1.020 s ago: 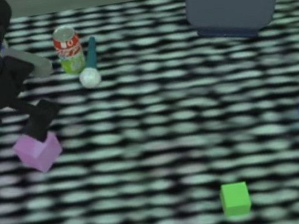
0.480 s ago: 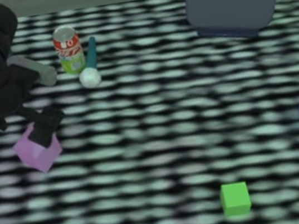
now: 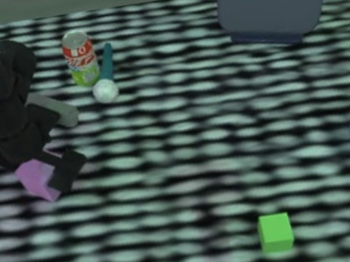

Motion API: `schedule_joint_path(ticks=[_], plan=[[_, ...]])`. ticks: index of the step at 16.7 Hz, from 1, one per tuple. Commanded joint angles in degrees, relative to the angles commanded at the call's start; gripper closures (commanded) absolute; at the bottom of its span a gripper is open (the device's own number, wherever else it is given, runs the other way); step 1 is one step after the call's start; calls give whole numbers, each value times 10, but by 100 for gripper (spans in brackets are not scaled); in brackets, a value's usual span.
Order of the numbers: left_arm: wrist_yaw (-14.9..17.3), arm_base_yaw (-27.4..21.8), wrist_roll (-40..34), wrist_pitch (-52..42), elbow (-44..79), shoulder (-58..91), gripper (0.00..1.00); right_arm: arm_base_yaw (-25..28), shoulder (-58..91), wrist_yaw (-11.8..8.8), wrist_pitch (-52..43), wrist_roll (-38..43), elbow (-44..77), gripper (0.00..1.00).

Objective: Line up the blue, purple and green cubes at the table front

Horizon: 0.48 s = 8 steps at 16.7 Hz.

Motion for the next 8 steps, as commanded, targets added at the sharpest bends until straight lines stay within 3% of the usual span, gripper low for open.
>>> schedule_joint_path(ticks=[3,8], plan=[[0,0,0,0,0,0,0,0,0,0,0,0,0,0],[0,0,0,0,0,0,38,0,0,0,0,0,0,0]])
